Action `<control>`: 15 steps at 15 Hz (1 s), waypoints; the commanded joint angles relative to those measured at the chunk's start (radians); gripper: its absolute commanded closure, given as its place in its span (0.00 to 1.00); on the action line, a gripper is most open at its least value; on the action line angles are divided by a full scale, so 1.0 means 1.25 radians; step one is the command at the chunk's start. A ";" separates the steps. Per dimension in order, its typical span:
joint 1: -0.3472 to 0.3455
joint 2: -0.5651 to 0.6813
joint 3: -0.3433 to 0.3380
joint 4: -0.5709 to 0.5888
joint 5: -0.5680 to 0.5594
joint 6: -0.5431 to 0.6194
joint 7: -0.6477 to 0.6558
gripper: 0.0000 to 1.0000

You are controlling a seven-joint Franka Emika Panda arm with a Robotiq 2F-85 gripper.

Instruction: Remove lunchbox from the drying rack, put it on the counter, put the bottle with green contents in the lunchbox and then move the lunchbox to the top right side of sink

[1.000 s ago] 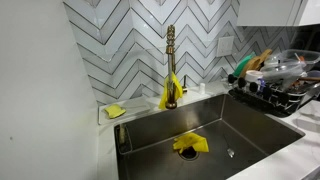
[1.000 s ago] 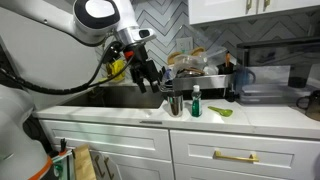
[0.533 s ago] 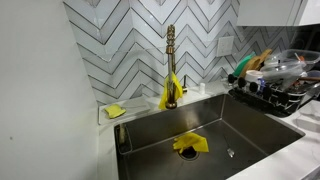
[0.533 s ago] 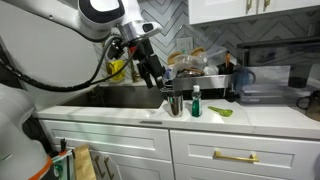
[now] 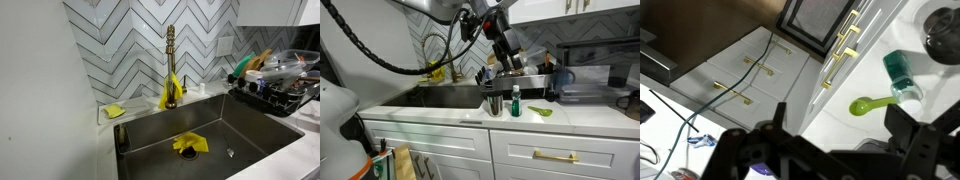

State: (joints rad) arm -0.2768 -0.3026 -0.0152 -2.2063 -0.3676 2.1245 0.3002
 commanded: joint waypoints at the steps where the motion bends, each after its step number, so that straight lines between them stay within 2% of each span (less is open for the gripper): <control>1: 0.022 0.006 -0.020 0.004 -0.006 -0.003 0.004 0.00; 5: 0.028 0.001 -0.019 0.003 -0.006 -0.003 0.003 0.00; 6: 0.018 0.022 -0.020 0.018 0.001 0.027 0.059 0.00; 11: 0.024 0.097 -0.057 0.114 0.132 0.150 0.130 0.00; 13: 0.040 0.125 -0.071 0.158 0.233 0.168 0.109 0.00; 15: 0.049 0.156 -0.074 0.199 0.296 0.194 0.106 0.00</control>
State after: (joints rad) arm -0.2503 -0.1725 -0.0813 -2.0352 -0.1063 2.3303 0.4342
